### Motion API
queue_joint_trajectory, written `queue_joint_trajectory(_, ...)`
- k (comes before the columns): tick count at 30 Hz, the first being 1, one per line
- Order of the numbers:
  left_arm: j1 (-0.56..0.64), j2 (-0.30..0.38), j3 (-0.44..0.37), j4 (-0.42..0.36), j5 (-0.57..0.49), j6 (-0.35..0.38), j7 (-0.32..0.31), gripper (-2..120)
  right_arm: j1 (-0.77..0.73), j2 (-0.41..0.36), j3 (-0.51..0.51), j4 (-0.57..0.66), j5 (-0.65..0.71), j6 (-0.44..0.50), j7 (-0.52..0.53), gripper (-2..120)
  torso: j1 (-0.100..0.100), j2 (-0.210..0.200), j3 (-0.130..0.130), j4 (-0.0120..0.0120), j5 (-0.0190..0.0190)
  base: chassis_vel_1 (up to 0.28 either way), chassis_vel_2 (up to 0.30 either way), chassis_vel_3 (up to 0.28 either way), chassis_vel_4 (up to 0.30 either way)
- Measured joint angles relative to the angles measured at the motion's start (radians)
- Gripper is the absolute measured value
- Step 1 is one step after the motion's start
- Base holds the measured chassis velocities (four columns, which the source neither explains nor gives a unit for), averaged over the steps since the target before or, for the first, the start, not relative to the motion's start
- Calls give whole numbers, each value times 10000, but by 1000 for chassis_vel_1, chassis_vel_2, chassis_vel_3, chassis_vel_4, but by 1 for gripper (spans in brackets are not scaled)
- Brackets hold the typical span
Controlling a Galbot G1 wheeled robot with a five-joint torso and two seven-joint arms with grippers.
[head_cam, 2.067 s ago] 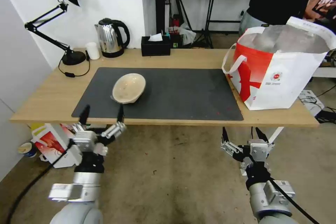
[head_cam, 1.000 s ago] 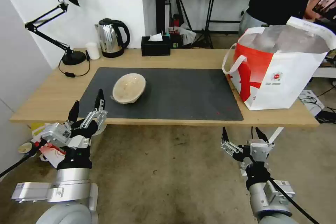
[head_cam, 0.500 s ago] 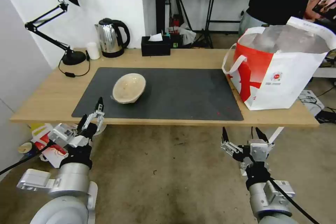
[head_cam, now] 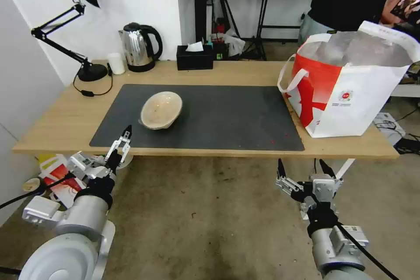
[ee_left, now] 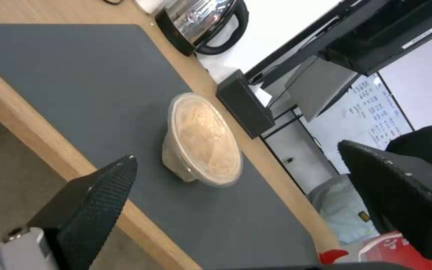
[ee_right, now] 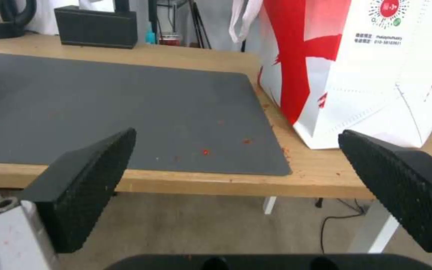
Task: Pick up the trash from the table and place it into the takeout bag.
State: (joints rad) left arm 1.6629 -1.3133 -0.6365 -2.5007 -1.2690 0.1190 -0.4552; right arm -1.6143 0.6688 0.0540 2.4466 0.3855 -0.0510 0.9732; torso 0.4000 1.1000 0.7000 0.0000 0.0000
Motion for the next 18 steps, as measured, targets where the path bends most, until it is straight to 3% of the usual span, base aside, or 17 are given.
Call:
queue_joint_trajectory(6,-224,271,-436,3,-957,354,-317,100,0,0,0,1,0,0,0,100,0,0,0,0,0,0,0,0,0)
queue_joint_trajectory(18,-1047,1244,-2047,5,-4325,1626,-1350,100,0,0,0,0,0,0,0,100,0,0,0,-2,2,0,0,0,0)
